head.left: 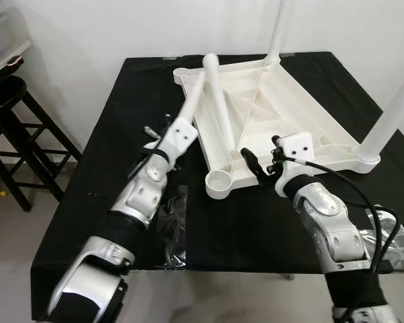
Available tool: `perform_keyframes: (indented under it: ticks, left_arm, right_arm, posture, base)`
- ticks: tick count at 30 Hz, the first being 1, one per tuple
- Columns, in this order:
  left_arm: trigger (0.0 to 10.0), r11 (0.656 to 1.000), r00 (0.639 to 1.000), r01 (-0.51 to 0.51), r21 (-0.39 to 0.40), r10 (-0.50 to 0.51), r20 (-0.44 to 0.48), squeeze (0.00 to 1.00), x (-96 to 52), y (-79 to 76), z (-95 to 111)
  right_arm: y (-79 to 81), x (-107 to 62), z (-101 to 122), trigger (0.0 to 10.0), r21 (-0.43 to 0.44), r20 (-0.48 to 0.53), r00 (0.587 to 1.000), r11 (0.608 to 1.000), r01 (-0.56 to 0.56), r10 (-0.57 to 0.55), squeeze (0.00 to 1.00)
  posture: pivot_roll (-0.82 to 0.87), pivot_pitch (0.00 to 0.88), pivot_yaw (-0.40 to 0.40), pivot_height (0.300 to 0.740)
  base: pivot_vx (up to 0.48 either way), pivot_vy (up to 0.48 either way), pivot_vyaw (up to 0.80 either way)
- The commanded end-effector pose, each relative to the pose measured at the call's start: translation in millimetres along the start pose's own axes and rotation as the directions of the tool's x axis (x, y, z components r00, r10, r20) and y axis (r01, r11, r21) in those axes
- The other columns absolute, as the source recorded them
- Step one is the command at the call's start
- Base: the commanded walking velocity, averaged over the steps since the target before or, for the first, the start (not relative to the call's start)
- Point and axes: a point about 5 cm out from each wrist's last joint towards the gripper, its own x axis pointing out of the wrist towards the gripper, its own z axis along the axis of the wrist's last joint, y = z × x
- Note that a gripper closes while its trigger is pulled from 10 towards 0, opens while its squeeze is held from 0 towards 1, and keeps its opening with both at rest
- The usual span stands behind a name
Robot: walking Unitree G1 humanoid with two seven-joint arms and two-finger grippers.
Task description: Building children table
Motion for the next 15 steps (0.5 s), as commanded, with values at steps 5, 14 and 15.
perform_keyframes:
  ticks: [5,14,15]
  left_arm:
    - [0.0,0.984,0.997,-0.076,-0.164,0.077,-0.001,0.00,-4.6,30.2,-9.0]
    - [0.0,0.822,0.946,0.041,-0.568,0.151,0.287,0.00,-17.3,71.9,29.9]
    - [0.0,0.782,0.928,0.100,-0.615,0.151,0.342,0.00,-20.5,74.0,37.6]
  right_arm:
    - [7.6,1.7,12.4,10.0,0.203,0.078,0.995,0.976,-0.080,0.065,0.00]
    - [24.8,10.4,27.1,10.0,0.413,0.182,0.963,0.873,-0.259,0.200,0.00]
    - [28.2,11.4,28.9,10.0,0.442,0.199,0.955,0.849,-0.289,0.222,0.00]
  posture:
    - [0.03,0.101,0.016,0.740]
    - [0.04,0.097,0.003,0.740]
    - [0.04,0.097,0.003,0.740]
  base:
    - [0.000,0.000,0.00]
    - [0.000,0.000,0.00]
    - [0.000,0.000,0.00]
